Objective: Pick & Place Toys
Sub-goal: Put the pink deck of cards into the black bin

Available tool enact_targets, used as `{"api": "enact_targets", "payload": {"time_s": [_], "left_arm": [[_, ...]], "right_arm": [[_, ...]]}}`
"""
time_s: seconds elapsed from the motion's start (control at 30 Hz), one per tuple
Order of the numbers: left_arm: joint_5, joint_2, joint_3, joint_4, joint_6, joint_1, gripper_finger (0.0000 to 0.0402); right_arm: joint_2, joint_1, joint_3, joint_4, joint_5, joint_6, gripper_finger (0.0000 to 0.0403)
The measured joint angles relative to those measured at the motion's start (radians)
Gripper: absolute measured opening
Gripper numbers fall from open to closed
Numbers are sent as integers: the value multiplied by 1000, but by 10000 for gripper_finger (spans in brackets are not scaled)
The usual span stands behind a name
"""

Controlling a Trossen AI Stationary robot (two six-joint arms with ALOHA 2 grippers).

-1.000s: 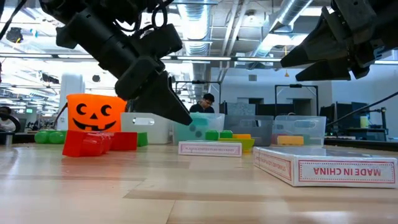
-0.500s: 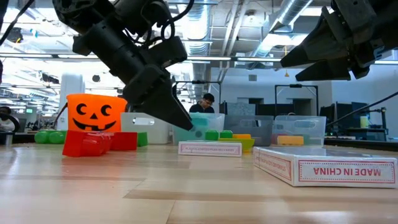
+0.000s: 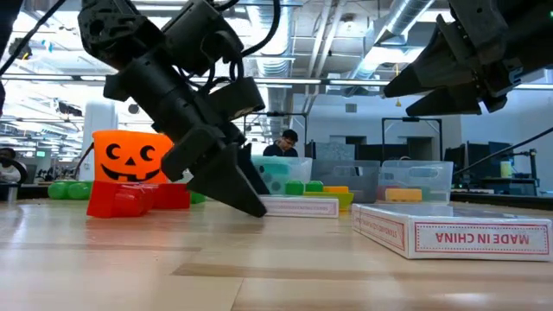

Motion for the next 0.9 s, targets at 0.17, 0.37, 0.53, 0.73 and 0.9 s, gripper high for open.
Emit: {"api": "enact_targets", "payload": {"time_s": [0.17, 0.37, 0.53, 0.73, 0.9], "left_arm": [[3, 20, 2, 36, -3, 1, 397], [2, 21, 0, 54, -7, 0, 394], [0, 21, 0, 45, -60, -9, 368], [0, 21, 0, 40, -114, -32, 306], [8, 22, -2, 108, -142, -46, 291]], "right_arm": [[0, 0, 0, 1, 0, 0, 374], [0, 0, 0, 1, 0, 1, 374], [0, 0, 0, 2, 0, 2, 374], [0, 0, 0, 12, 0, 3, 374], [0, 0, 0, 29, 0, 2, 374]]}}
